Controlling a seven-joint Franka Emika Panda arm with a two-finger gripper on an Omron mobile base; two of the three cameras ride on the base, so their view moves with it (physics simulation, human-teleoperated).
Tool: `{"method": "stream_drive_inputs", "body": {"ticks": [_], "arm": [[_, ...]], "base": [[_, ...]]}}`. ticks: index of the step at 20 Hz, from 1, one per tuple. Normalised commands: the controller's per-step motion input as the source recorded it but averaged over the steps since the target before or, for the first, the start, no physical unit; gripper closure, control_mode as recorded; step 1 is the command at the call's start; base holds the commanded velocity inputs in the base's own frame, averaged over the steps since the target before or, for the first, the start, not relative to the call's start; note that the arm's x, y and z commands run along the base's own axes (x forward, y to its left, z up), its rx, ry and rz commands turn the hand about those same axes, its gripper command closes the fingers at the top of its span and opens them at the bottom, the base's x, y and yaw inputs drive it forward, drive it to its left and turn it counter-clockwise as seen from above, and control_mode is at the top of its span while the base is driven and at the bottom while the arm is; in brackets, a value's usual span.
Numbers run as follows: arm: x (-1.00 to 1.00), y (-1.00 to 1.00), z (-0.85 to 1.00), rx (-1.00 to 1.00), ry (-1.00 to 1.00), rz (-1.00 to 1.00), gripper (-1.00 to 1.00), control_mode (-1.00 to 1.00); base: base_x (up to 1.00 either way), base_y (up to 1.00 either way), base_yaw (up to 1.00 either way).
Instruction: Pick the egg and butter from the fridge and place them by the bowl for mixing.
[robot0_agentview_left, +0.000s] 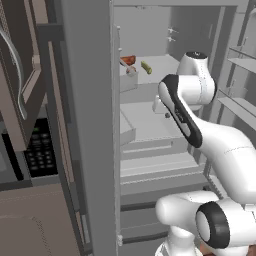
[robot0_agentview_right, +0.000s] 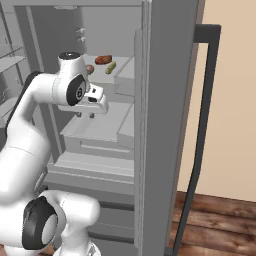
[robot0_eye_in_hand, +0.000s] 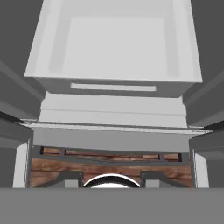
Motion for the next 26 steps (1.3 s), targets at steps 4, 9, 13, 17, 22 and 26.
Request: {"method": "stream_drive_inputs", "body": {"ticks": [4,9,13,17,22,26], "arm": [[-0.08,0.02,-0.03,0.01,-0.06,0.00,-1.00,-1.00],[-0.05,0.25,0.16,-0.06,-0.37,-0.09,-1.00,-1.00],[-0.02,0.18,0.49,0.00,-0.33,-0.02,-1.00,-1.00],[0.03,0.11,0.58,0.00,-0.10,-0.01,-1.00,-1.00],[0.10,0.07,0.51,0.00,-0.06,0.00,-1.00,-1.00],[0.25,0.00,0.40,0.00,-0.03,0.05,-1.00,-1.00]], "base": [[0.00,0.00,0.00],[0.00,0.00,0.00],[0.00,0.00,0.00],[0.00,0.00,0.00],[0.00,0.00,0.00],[0.00,0.00,0.00]]}}
